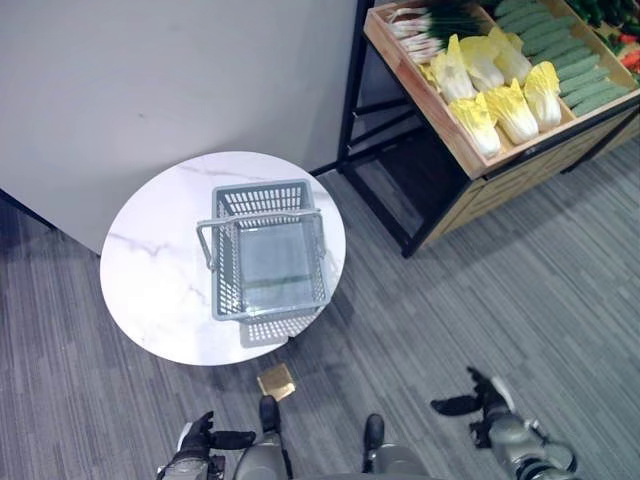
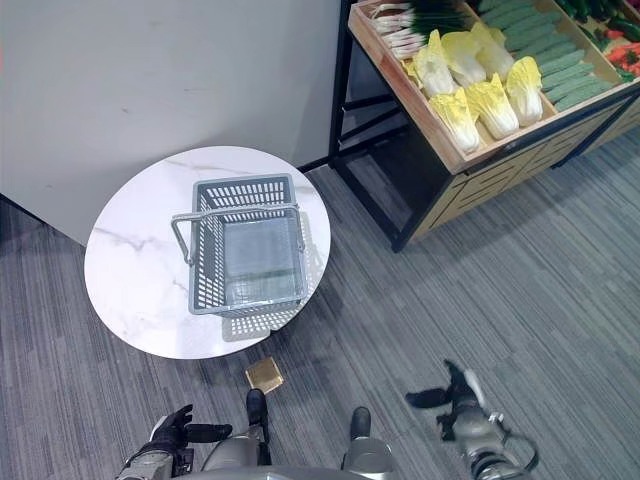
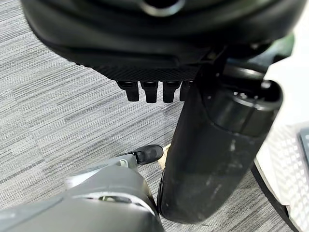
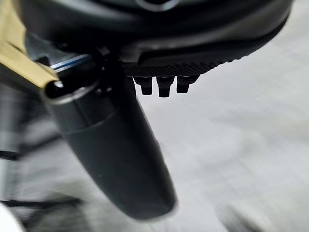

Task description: Get the vegetables into the basket

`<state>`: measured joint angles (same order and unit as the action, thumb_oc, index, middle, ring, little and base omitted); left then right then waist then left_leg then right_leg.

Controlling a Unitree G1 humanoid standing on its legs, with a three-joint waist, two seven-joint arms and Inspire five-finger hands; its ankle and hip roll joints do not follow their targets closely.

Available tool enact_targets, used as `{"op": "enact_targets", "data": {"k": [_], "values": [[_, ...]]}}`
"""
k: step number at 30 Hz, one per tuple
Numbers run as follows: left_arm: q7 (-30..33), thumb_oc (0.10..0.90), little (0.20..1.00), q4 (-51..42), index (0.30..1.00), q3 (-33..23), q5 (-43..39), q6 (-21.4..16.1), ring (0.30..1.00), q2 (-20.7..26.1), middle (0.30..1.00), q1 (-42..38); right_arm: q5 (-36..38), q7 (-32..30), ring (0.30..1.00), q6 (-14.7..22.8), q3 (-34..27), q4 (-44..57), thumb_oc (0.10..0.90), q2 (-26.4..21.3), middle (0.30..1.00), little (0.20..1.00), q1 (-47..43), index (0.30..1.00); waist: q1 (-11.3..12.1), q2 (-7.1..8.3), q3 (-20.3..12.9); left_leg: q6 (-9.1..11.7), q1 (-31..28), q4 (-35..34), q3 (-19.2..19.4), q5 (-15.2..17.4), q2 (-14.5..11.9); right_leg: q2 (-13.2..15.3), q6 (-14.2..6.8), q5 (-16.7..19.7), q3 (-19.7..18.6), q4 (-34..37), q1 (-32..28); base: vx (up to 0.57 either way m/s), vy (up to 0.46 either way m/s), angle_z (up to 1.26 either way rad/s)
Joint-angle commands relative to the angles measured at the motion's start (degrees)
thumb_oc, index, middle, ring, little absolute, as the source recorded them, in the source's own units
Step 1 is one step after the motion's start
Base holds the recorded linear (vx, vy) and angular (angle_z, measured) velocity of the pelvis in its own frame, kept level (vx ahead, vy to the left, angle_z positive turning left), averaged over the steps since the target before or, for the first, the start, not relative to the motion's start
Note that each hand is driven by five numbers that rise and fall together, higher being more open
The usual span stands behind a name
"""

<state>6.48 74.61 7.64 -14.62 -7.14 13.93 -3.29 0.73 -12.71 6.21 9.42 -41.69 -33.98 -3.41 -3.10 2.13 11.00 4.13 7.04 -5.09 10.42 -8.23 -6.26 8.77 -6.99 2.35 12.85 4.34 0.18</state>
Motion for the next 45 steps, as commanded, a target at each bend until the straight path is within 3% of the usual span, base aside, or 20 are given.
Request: {"op": "enact_targets", "data": {"k": [1,5,9,15,23,36,45], "values": [[-0.03,0.9,1.0,2.88,1.0,-0.78,2.04,0.21,1.0,-0.61,1.0,0.38,-15.27,-5.6,1.0,4.27,-1.97,12.85,0.9,-9.04,1.0,1.0,-5.5,1.0,1.13,1.53,0.23,2.88,-3.71,0.09,0.33,3.28,-3.17,3.18,-4.46,6.05,-1.46,-0.74,4.98,0.0,0.0,0.0],[-0.61,0.9,1.0,3.03,1.0,-1.01,3.82,0.7,1.0,-0.36,1.0,0.03,-20.08,-5.19,1.0,5.69,0.06,23.84,0.9,-15.1,1.0,1.0,-11.5,1.0,2.08,1.96,-0.28,3.11,-3.48,0.09,0.12,3.23,-3.27,3.39,-4.61,6.36,-0.96,-0.12,4.66,0.0,0.002,0.01],[-0.83,0.9,1.0,3.39,1.0,0.15,4.31,1.09,1.0,-0.19,1.0,-0.37,-18.28,-2.87,1.0,6.46,6.44,27.73,0.9,-15.36,1.0,1.0,-21.64,1.0,3.83,2.25,-0.29,3.18,-3.21,0.09,-0.37,3.12,-3.19,3.5,-4.61,6.44,-0.53,0.01,4.39,0.0,-0.004,0.05],[-0.01,0.9,1.0,2.85,1.0,2.37,2.5,1.01,1.0,-0.29,1.0,-0.96,-11.03,-1.29,1.0,6.4,15.3,25.71,0.9,-9.06,1.0,1.0,-37.12,1.0,6.22,2.41,0.79,3.21,-1.99,0.09,-1.45,2.47,-3.1,3.56,-4.39,6.54,0.16,-0.11,4.72,-0.02,-0.001,0.11],[1.25,0.9,1.0,1.52,1.0,6.12,-2.11,-0.36,1.0,0.35,1.0,-2.89,-7.61,-1.39,1.0,4.17,25.19,9.24,0.9,-3.98,1.0,1.0,-57.14,1.0,9.23,2.94,2.67,3.24,0.01,0.09,-2.87,1.5,-3.07,3.4,-3.9,6.37,0.68,-0.94,6.16,-0.01,-0.005,0.11],[2.04,0.9,1.0,1.18,1.0,9.26,-6.98,-1.43,1.0,0.35,1.0,-5.11,-7.74,-2.34,1.0,2.04,31.6,-11.06,0.9,1.39,1.0,1.0,-68.85,1.0,11.37,2.21,4.82,3.13,3.31,0.09,-4.82,0.44,-2.67,3.41,-3.56,6.24,1.28,-1.45,8.55,0.01,0.004,0.04],[2.88,0.9,1.0,0.89,1.0,8.9,-9.0,-1.73,1.0,0.31,1.0,-5.75,-8.11,-2.47,1.0,1.63,33.23,-9.29,0.9,2.08,1.0,1.0,-70.67,1.0,11.78,1.91,5.36,3.2,4.55,0.09,-5.42,0.1,-2.52,3.49,-3.51,6.29,1.4,-1.3,9.38,0.02,0.003,0.04]]}}
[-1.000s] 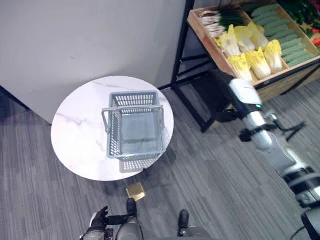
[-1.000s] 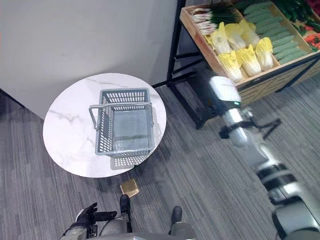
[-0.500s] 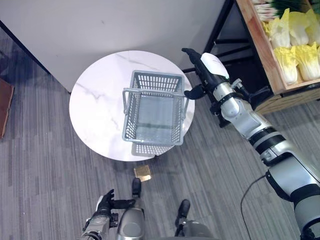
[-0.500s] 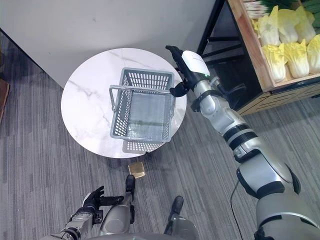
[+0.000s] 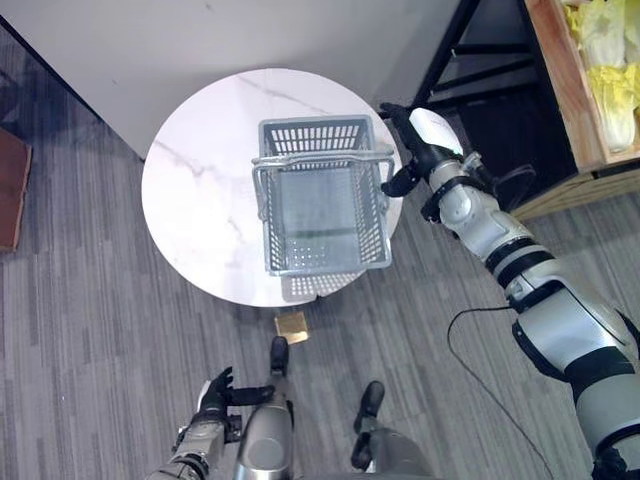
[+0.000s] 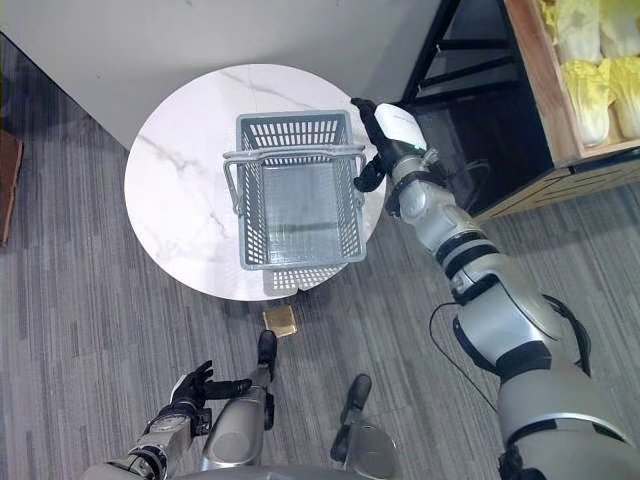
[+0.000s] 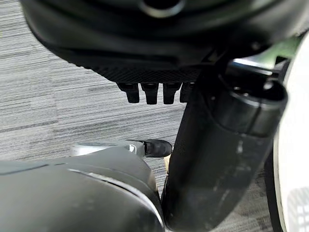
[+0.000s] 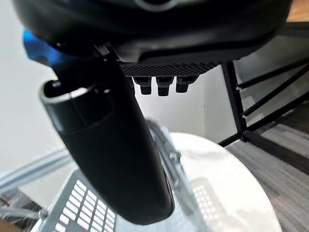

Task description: Get the vegetables into the basket

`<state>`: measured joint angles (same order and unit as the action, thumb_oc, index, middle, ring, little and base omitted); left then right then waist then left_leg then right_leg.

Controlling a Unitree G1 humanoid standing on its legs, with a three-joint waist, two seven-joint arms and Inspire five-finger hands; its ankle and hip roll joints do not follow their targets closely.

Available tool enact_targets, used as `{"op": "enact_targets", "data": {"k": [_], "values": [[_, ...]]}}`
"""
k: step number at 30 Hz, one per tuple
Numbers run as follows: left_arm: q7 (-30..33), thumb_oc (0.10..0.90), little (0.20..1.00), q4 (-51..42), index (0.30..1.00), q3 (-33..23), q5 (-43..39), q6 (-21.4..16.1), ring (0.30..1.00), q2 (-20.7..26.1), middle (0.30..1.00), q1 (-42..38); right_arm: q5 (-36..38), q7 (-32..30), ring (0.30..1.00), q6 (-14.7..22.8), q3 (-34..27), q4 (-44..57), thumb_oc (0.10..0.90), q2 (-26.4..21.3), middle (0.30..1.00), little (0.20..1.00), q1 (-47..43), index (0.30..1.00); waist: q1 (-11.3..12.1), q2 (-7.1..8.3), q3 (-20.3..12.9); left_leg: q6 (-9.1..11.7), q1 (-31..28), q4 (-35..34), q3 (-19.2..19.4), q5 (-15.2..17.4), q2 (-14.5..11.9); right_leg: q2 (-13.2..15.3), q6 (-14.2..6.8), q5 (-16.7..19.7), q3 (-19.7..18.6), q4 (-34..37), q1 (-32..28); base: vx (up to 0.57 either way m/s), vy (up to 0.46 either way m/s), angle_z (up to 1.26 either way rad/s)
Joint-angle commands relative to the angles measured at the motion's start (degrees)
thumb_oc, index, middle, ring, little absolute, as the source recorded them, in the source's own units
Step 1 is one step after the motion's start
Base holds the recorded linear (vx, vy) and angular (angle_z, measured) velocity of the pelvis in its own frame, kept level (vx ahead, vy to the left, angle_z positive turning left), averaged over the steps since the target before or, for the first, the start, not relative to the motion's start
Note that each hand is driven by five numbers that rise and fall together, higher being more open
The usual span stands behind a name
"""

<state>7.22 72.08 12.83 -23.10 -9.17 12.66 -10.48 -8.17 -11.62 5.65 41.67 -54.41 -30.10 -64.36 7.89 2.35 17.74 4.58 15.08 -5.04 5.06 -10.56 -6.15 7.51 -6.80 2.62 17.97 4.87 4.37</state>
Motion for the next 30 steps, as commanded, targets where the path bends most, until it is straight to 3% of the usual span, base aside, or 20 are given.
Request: {"op": "enact_targets", "data": {"k": [1,12,20,22,30], "values": [[2.01,0.9,1.0,3.52,1.0,3.41,-0.41,0.58,1.0,1.38,1.0,1.63,0.88,-2.89,1.0,2.17,1.0,7.39,0.9,-2.31,1.0,1.0,-9.17,1.0,0.31,2.0,-1.6,2.68,-3.73,0.1,0.03,2.69,-2.58,4.74,-3.72,5.91,-3.83,-1.81,5.03,0.04,0.012,0.01],[1.8,0.9,1.0,3.98,1.0,3.09,0.74,0.89,1.0,1.89,1.0,2.14,1.34,-1.89,1.0,2.62,1.58,8.7,0.9,-0.64,1.0,1.0,-9.56,1.0,-0.06,2.6,-2.0,2.48,-4.55,0.21,0.44,3.27,-2.49,4.91,-3.54,5.51,-4.24,-2.22,4.94,0.0,0.001,0.0],[2.06,0.9,1.0,3.89,1.0,3.9,-0.78,0.28,1.0,2.5,1.0,1.97,0.42,-2.23,1.0,2.08,3.76,-2.19,0.9,3.9,1.0,1.0,-13.01,1.0,1.51,2.48,-1.46,2.49,-3.54,0.12,-0.71,2.7,-2.32,4.69,-3.49,5.79,-3.48,-1.84,5.07,0.0,-0.001,0.01],[2.27,0.9,1.0,4.0,1.0,5.06,-0.52,0.09,1.0,2.48,1.0,1.34,0.14,-3.15,0.3,2.06,3.82,-6.91,0.4,4.52,0.3,0.3,-13.69,0.3,2.43,2.06,-1.06,2.41,-2.63,0.12,-1.34,2.46,-2.03,4.78,-3.62,6.18,-3.25,-1.53,5.55,-0.01,0.007,0.09],[2.7,0.9,1.0,3.66,1.0,6.81,-0.03,-0.16,1.0,1.79,1.0,0.84,-0.36,-3.29,0.3,1.58,3.5,-10.83,0.4,5.32,0.3,0.3,-12.66,0.3,3.21,1.4,-1.18,2.09,-2.2,0.18,-1.68,2.52,-1.56,5.07,-3.77,6.49,-3.19,-1.1,5.49,0.0,0.003,0.04]]}}
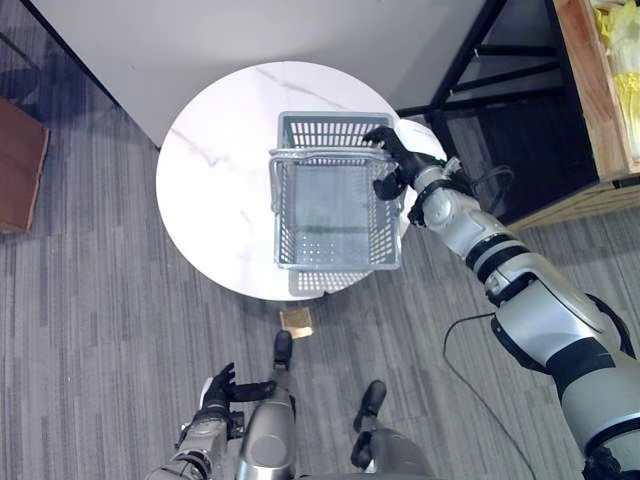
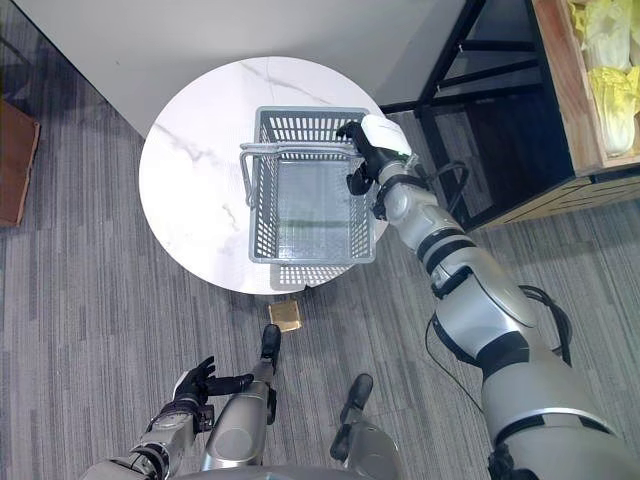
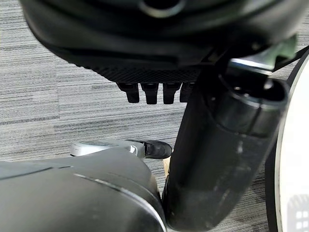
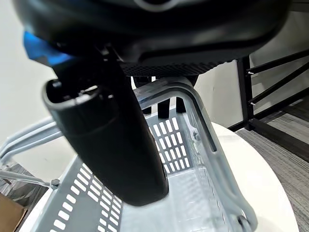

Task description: Get the vegetables into the basket

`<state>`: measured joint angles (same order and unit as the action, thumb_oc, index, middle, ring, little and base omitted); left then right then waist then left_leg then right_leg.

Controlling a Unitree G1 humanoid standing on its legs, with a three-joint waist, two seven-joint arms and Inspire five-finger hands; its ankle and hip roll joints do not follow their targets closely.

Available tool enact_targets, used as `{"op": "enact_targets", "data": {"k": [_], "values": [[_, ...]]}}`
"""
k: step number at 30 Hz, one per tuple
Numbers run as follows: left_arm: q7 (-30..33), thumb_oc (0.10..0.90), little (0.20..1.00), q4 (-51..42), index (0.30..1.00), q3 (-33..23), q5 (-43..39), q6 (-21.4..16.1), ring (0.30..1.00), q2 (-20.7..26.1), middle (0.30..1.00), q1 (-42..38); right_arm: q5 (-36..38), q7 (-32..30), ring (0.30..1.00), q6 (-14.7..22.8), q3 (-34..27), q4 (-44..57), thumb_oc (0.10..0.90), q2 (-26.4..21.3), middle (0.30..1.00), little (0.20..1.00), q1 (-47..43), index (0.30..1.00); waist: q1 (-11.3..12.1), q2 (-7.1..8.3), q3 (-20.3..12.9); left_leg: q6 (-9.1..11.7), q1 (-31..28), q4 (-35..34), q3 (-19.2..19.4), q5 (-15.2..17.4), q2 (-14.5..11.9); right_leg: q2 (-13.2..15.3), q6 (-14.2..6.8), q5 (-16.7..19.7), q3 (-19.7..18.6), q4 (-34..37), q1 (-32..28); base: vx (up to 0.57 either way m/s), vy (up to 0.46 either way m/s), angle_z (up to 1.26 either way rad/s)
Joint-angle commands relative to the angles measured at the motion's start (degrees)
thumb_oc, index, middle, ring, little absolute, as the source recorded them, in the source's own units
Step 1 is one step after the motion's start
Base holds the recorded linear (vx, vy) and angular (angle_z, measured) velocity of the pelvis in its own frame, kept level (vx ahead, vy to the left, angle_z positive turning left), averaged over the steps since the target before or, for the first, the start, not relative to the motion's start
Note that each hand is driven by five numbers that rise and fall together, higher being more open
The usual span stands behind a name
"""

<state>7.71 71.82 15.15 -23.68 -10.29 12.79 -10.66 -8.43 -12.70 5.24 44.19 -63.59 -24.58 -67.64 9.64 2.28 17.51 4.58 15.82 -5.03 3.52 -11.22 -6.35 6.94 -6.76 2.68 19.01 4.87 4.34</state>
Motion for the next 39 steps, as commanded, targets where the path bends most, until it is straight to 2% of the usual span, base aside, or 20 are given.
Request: {"op": "enact_targets", "data": {"k": [1,7,14,15,17,20,21,28,32,35,38,39], "values": [[2.21,0.9,1.0,3.93,1.0,4.5,0.56,0.96,1.0,1.66,1.0,1.02,-0.11,-2.22,0.3,1.99,0.99,-1.64,0.4,-0.2,0.3,0.3,-9.39,0.3,1.45,1.47,-0.95,2.1,-2.94,0.17,-0.15,3.19,-1.35,5.64,-3.81,6.43,-4.24,-1.1,5.52,0.0,0.0,0.0],[2.52,0.9,1.0,4.11,1.0,4.8,1.19,1.22,1.0,1.53,1.0,0.7,-0.59,-2.21,0.3,1.78,0.79,-1.35,0.4,1.46,0.3,0.3,-8.23,0.3,1.34,1.07,-1.2,2.03,-3.44,0.3,0.07,3.43,-1.17,5.72,-3.78,6.33,-4.78,-1.2,5.4,-0.01,0.001,0.0],[1.97,0.9,1.0,6.1,1.0,2.25,3.81,3.29,1.0,0.93,1.0,1.48,1.38,-2.74,0.3,2.65,-3.15,17.05,0.4,-1.13,0.3,0.3,-2.11,0.3,-0.52,1.15,-2.39,2.01,-5.62,0.55,1.02,4.26,-1.56,5.76,-3.63,5.87,-5.68,-1.72,4.42,-0.01,0.003,-0.02],[1.97,0.9,1.0,6.1,1.0,2.28,3.82,3.28,1.0,0.94,1.0,1.51,1.37,-2.71,0.3,2.58,-3.2,17.18,0.4,-1.18,0.3,0.3,-2.01,0.3,-0.46,1.16,-2.38,2.01,-5.69,0.54,1.06,4.27,-1.56,5.76,-3.63,5.87,-5.71,-1.72,4.38,0.0,0.0,0.0],[0.57,0.9,1.0,7.92,1.0,0.26,5.94,4.66,1.0,0.44,1.0,2.93,4.99,-1.46,0.3,3.72,-6.99,24.45,0.4,-1.74,0.3,0.3,3.49,0.3,-1.79,1.07,-3.52,1.82,-7.36,0.79,1.91,4.96,-1.72,5.9,-3.55,5.7,-6.42,-1.79,3.3,0.02,0.022,-0.05],[0.15,0.9,1.0,8.4,1.0,-0.52,6.71,5.06,1.0,0.54,1.0,3.61,6.1,-0.35,0.3,3.93,-7.98,27.38,0.4,-2.19,0.3,0.3,5.49,0.3,-2.25,1.1,-3.94,1.78,-8.1,0.77,2.32,5.22,-1.74,5.89,-3.54,5.58,-6.77,-1.77,2.9,0.02,0.022,-0.1],[-0.95,0.9,1.0,9.19,1.0,-2.03,8.56,5.87,1.0,0.61,1.0,4.78,7.86,1.62,0.3,4.54,-9.46,32.82,0.4,-3.64,0.3,0.3,9.29,0.3,-3.31,0.99,-4.88,1.8,-9.52,0.74,3.16,5.62,-1.82,5.95,-3.55,5.47,-7.17,-1.77,2.15,0.04,0.03,-0.17],[-3.54,0.9,1.0,10.49,1.0,-6.49,13.67,7.1,1.0,0.19,1.0,8.46,12.0,8.63,0.3,7.56,-13.9,52.35,0.4,-10.32,0.3,0.3,23.96,0.3,-7.01,0.21,-8.06,1.95,-13.13,0.38,5.78,6.42,-1.87,6.02,-3.9,5.45,-8.34,-1.22,0.36,0.02,0.025,-0.23],[-3.86,0.9,1.0,10.52,1.0,-6.94,14.5,7.14,1.0,0.04,1.0,9.0,12.41,10.03,0.3,7.89,-14.92,55.63,0.4,-12.1,0.3,0.3,26.96,0.3,-7.62,0.07,-8.72,1.99,-13.64,0.2,6.29,6.45,-1.87,6.01,-4.03,5.64,-8.66,-0.98,0.17,0.01,0.01,-0.12],[-4.6,0.9,1.0,9.99,1.0,-7.89,15.53,6.93,1.0,-0.25,1.0,9.85,11.28,11.18,0.3,8.63,-18.01,60.79,0.4,-16.28,0.3,0.3,32.19,0.3,-8.85,0.12,-9.89,1.89,-14.65,0.17,7.01,6.7,-2.03,6.07,-4.28,5.75,-9.09,-0.95,-0.32,0.02,-0.004,-0.11],[-4.42,0.9,1.0,9.76,1.0,-8.81,16.09,6.87,1.0,-0.46,1.0,10.55,11.52,11.84,0.3,9.17,-21.79,63.93,0.4,-18.02,0.3,0.3,37.91,0.3,-9.37,0.09,-10.82,1.83,-15.49,0.06,7.43,6.97,-1.92,6.07,-4.45,5.77,-9.23,-0.67,-0.95,0.01,-0.008,-0.12],[-4.05,0.9,1.0,9.65,1.0,-8.77,18.13,6.85,1.0,-0.69,1.0,10.72,10.19,11.23,0.3,9.58,-24.79,65.33,0.4,-18.86,0.3,0.3,42.18,0.3,-9.94,0.14,-11.4,1.84,-15.89,0.06,7.62,7.11,-1.93,6.09,-4.53,5.57,-9.22,-0.83,-1.34,0.01,-0.01,-0.07]]}}
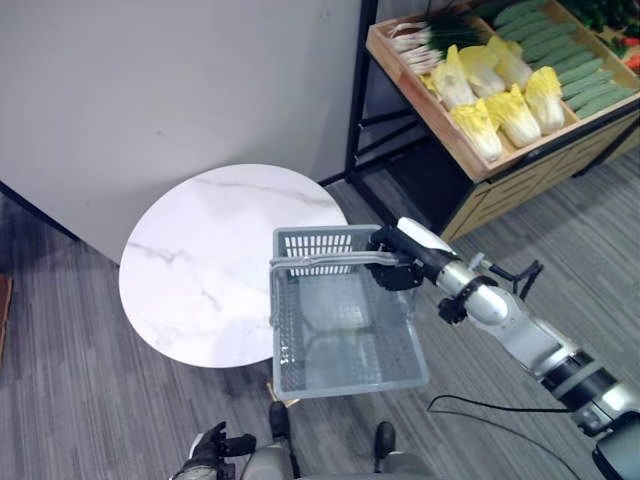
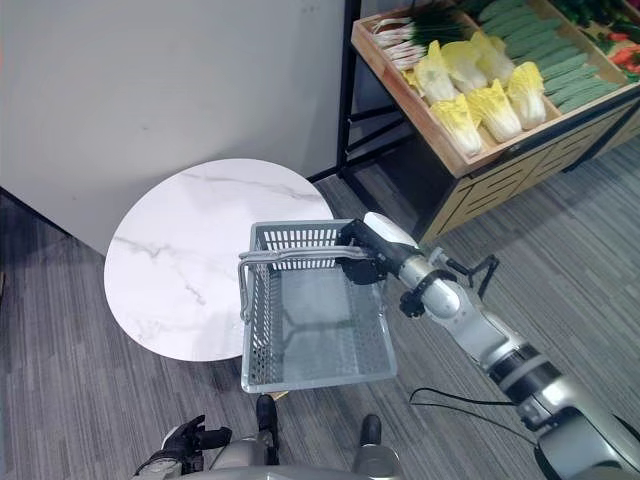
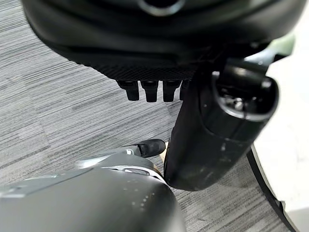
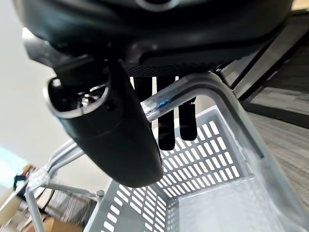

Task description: Get the vegetables into the basket

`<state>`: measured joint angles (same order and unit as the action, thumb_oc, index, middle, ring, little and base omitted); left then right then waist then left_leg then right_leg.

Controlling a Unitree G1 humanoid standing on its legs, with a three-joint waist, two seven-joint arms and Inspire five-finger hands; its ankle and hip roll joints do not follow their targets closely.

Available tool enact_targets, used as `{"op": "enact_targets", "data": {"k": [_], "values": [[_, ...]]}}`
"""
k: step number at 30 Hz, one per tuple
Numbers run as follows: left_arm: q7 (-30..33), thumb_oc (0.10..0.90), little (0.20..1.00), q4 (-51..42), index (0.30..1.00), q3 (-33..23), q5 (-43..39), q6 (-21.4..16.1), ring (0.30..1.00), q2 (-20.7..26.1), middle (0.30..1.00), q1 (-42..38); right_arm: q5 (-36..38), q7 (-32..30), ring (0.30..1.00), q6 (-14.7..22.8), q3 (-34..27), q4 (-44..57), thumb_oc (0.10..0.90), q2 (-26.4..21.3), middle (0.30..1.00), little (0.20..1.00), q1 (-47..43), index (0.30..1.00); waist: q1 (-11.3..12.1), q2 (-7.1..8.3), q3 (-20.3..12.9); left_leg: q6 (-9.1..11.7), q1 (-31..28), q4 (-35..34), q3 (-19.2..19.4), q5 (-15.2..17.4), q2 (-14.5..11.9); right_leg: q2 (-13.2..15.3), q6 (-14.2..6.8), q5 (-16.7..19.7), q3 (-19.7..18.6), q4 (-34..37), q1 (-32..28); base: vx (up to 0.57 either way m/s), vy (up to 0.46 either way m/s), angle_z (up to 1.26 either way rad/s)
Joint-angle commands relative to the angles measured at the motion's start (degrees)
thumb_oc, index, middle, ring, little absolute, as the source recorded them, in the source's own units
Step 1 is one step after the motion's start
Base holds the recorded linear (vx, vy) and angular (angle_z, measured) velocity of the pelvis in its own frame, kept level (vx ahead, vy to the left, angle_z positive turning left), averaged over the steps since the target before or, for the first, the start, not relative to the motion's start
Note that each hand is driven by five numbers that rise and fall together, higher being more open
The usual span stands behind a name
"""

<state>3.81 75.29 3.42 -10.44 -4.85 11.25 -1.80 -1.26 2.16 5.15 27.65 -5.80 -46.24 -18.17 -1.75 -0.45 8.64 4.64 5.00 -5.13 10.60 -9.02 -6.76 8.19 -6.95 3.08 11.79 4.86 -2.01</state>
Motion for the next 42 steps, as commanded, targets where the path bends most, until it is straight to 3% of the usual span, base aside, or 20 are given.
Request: {"op": "enact_targets", "data": {"k": [1,8,11,16,21,22,23,24,25,27,30,31,35,42], "values": [[-0.15,0.9,1.0,6.17,1.0,3.01,4.9,1.41,1.0,0.87,1.0,1.88,3.01,-3.63,0.3,9.65,-8.35,7.62,0.4,2.79,0.3,0.3,-7.16,0.3,1.51,2.89,-2.56,1.78,-5.08,0.16,0.53,4.92,-1.51,4.84,-4.34,5.16,-2.0,-0.82,4.99,0.02,-0.016,-0.04],[0.35,0.9,1.0,6.1,1.0,0.9,6.43,1.26,1.0,0.86,1.0,2.72,0.55,-6.12,0.3,10.7,-18.43,11.18,0.4,2.26,0.3,0.3,4.2,0.3,0.38,3.06,-3.12,0.87,-5.85,2.1,0.71,6.73,-0.33,5.91,-4.81,4.56,-2.05,-2.23,4.17,0.01,0.016,-0.01],[0.4,0.9,1.0,5.69,1.0,0.78,7.18,1.03,1.0,1.0,1.0,2.47,-0.55,-6.85,0.3,10.81,-20.83,11.55,0.4,1.84,0.3,0.3,6.26,0.3,-0.1,3.41,-2.23,0.21,-4.63,6.23,0.94,8.9,0.47,6.97,-5.12,4.37,-2.94,-4.18,4.94,-0.01,0.101,-0.02],[0.52,0.9,1.0,4.89,1.0,1.54,8.5,0.77,1.0,1.6,1.0,1.69,-1.33,-8.05,0.3,10.67,-23.4,11.04,0.4,1.72,0.3,0.3,7.93,0.3,-0.91,3.89,-0.98,-1.09,-4.31,7.25,1.85,10.15,1.52,8.26,-6.13,5.08,-4.31,-7.98,7.31,-0.03,0.105,-0.05],[1.25,0.9,1.0,3.81,1.0,3.22,10.4,0.35,1.0,2.15,1.0,0.42,-2.63,-9.35,0.3,10.4,-25.32,11.09,0.4,2.35,0.3,0.3,9.68,0.3,-2.73,4.66,0.34,-2.25,-4.82,4.88,4.08,9.94,3.84,10.26,-8.05,13.45,-6.28,-8.2,10.46,-0.06,0.135,-0.13],[1.41,0.9,1.0,3.0,1.0,3.61,10.43,0.1,1.0,2.42,1.0,0.14,-3.03,-10.0,0.3,10.36,-25.4,10.99,0.4,2.56,0.3,0.3,9.55,0.3,-2.75,4.51,0.63,-2.42,-4.68,4.47,4.85,9.75,3.83,10.39,-8.05,13.78,-6.12,-8.29,11.33,-0.12,0.116,-0.45],[1.6,0.9,1.0,2.32,1.0,4.21,10.58,-0.07,1.0,2.75,1.0,-0.28,-3.47,-10.39,0.3,10.35,-25.27,10.86,0.4,2.72,0.3,0.3,9.27,0.3,-2.69,4.35,1.13,-2.58,-4.63,4.41,5.77,9.74,3.58,10.52,-8.05,13.23,-4.71,-8.94,11.88,-0.19,0.179,-0.58],[1.66,0.9,1.0,0.88,1.0,4.97,10.82,-0.32,1.0,3.63,1.0,-0.27,-4.21,-11.09,0.3,10.51,-23.66,10.73,0.4,2.61,0.3,0.3,7.42,0.3,-1.22,3.61,1.72,-3.05,-4.19,5.74,8.98,10.39,2.33,11.49,-6.81,8.12,2.96,-12.17,10.76,-0.15,0.145,-0.81],[1.66,0.9,1.0,0.88,1.0,4.97,10.82,-0.32,1.0,3.63,1.0,-0.27,-4.21,-11.09,0.3,10.51,-23.66,10.73,0.4,2.61,0.3,0.3,7.42,0.3,-1.22,3.61,1.72,-3.05,-4.19,5.74,8.98,10.39,2.33,11.49,-6.81,8.12,2.96,-12.17,10.76,-0.09,0.164,-0.91],[1.84,0.9,1.0,0.31,1.0,4.15,9.59,-0.26,1.0,4.2,1.0,0.52,-5.17,-11.23,0.3,10.81,-21.41,10.71,0.4,2.38,0.3,0.3,4.99,0.3,0.5,2.94,1.66,-3.25,-4.61,5.83,11.07,11.32,1.52,12.47,-6.14,3.77,8.3,-16.98,8.7,-0.03,0.095,-0.87],[1.46,0.9,1.0,-0.22,1.0,3.89,9.39,-0.43,1.0,4.96,1.0,1.7,-6.31,-10.86,0.3,10.88,-19.29,10.79,0.4,1.8,0.3,0.3,2.44,0.3,1.25,2.93,1.2,-3.3,-4.04,5.97,14.53,10.7,0.95,12.87,-5.78,2.44,10.05,-20.72,7.79,-0.08,0.013,-0.94],[0.88,0.9,1.0,-1.08,1.0,4.84,10.32,-0.82,1.0,5.04,1.0,2.14,-7.05,-10.62,0.3,11.32,-18.49,11.17,0.4,1.35,0.3,0.3,1.91,0.3,1.44,3.68,0.74,-2.63,-3.69,6.58,16.8,10.69,0.74,12.18,-6.11,2.13,11.44,-17.15,6.04,-0.06,-0.026,-1.06],[0.46,0.9,1.0,-1.3,1.0,5.34,10.84,-1.18,1.0,4.76,1.0,2.35,-7.19,-11.11,0.3,11.6,-18.47,11.2,0.4,1.1,0.3,0.3,2.08,0.3,1.86,4.02,0.29,-1.54,-3.98,6.59,19.73,9.96,-0.03,11.39,-6.65,3.45,14.25,-10.98,4.26,-0.02,-0.117,-0.77],[1.38,0.9,1.0,-1.47,1.0,5.27,11.38,-1.52,1.0,3.65,1.0,1.15,-8.89,-11.79,0.3,12.09,-21.52,13.23,0.4,-2.51,0.3,0.3,5.54,0.3,-0.44,2.87,0.67,1.5,-4.02,7.14,22.16,7.1,-4.2,7.38,-5.42,2.03,11.93,-5.5,3.84,0.0,-0.2,-0.3]]}}
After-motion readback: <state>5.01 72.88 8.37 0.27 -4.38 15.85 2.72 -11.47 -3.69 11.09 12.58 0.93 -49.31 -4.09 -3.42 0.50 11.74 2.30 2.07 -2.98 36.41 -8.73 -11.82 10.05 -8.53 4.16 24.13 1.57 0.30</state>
